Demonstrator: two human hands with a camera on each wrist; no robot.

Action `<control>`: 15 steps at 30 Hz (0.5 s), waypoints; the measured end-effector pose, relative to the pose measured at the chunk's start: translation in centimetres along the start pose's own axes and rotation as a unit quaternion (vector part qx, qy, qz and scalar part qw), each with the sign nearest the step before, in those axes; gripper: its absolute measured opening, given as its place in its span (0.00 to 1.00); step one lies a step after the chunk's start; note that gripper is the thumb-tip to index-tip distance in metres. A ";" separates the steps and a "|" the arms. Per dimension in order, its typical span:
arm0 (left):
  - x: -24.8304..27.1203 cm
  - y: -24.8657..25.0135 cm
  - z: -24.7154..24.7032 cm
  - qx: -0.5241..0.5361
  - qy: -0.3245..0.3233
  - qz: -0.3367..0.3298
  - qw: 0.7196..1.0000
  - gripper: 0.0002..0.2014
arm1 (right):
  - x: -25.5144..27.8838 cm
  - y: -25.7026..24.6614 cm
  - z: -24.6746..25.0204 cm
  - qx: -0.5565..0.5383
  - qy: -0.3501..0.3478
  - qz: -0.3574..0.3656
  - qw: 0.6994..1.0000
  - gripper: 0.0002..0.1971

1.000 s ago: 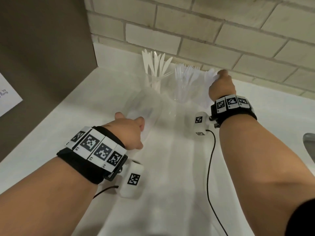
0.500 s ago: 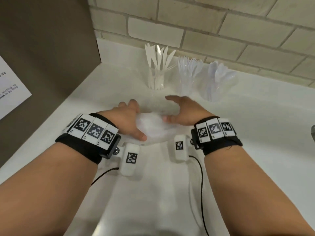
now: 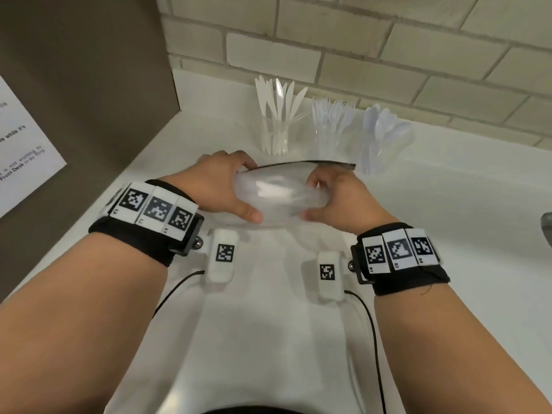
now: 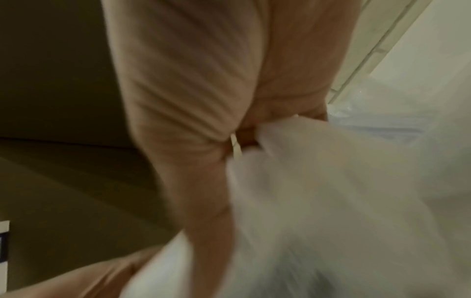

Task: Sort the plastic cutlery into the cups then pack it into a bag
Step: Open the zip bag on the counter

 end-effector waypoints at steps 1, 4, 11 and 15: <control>0.2 0.0 0.2 0.008 0.001 0.001 1.000 0.43 | 0.6 -0.3 0.0 -0.010 -0.045 -0.011 0.999 0.20; 0.3 -0.2 0.2 0.009 0.033 0.002 0.999 0.28 | 1.8 -0.5 -0.2 -0.038 -0.098 -0.052 0.993 0.19; 0.4 -0.4 0.8 -0.086 0.100 0.038 0.990 0.11 | 1.5 3.3 1.3 0.045 0.117 -0.170 0.977 0.31; 0.4 -0.3 1.3 -0.085 0.091 0.039 0.991 0.06 | 1.8 4.4 1.1 -0.151 0.124 -0.221 0.955 0.33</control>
Point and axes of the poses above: each hand's wrist, its own x-axis away from the middle knuckle, its own z-axis out of the back of the hand, y = z × x, the point moved 4 cm from there along -x, towards the middle knuckle, and after that the axes turned 7 degrees about y, right-handed, at the moved point
